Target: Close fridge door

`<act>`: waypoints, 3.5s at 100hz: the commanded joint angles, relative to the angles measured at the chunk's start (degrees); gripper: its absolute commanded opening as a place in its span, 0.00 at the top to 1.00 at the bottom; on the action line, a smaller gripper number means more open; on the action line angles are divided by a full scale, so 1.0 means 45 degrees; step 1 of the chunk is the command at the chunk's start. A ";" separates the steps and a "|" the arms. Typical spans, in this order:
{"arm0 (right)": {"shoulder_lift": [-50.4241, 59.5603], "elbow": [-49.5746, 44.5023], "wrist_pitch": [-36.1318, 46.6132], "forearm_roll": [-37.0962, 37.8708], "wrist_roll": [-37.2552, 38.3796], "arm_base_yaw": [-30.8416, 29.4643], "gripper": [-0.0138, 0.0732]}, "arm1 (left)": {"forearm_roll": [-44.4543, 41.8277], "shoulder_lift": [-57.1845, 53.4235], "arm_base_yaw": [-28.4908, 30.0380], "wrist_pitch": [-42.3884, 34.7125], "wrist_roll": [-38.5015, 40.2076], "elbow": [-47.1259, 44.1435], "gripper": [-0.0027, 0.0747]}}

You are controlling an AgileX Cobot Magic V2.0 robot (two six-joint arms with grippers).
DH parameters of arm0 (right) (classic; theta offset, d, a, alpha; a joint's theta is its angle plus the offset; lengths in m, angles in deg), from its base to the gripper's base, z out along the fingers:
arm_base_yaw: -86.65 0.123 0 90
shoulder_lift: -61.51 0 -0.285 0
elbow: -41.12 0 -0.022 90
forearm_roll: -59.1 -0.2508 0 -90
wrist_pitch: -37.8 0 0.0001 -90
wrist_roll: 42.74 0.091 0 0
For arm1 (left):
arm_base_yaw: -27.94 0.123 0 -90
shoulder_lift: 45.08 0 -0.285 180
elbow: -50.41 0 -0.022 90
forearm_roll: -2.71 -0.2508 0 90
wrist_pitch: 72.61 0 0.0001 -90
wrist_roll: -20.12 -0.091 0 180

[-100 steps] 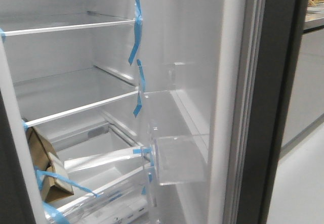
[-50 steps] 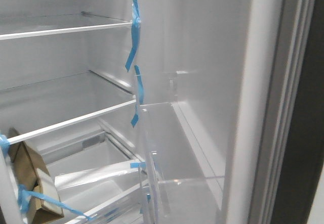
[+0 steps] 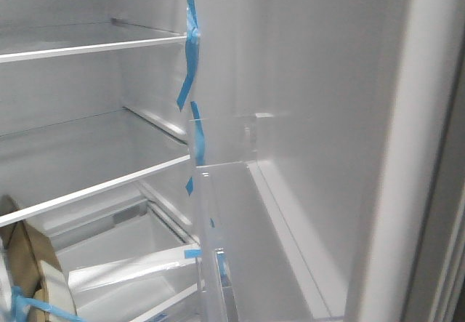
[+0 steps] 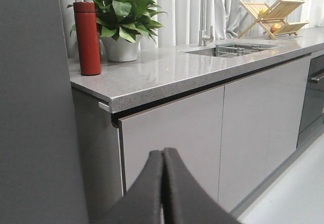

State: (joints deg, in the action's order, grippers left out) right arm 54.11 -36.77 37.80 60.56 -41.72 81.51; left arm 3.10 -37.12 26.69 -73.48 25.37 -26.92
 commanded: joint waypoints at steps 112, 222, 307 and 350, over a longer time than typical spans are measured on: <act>0.0183 -0.0128 0.0979 0.0033 -0.0096 -0.0066 0.93 | 0.0020 0.0241 -0.0020 -0.0979 0.0044 -0.0355 0.99; -0.0019 0.3928 -0.2262 0.0033 -0.0069 -0.0066 0.93 | 0.0020 0.0241 -0.0020 -0.0979 0.0044 -0.0355 0.99; -0.4866 1.4999 -0.9522 0.0007 -0.0069 0.2939 0.93 | 0.0020 0.0241 -0.0020 -0.0979 0.0044 -0.0355 0.99; -0.6106 1.4975 -0.7459 -0.0056 -0.0069 0.5839 0.93 | 0.0020 0.0241 -0.0020 -0.0979 0.0044 -0.0355 0.99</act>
State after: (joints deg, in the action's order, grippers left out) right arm 29.54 29.31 -3.02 60.29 -41.72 106.81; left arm 3.10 -37.12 26.69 -73.48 25.37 -26.92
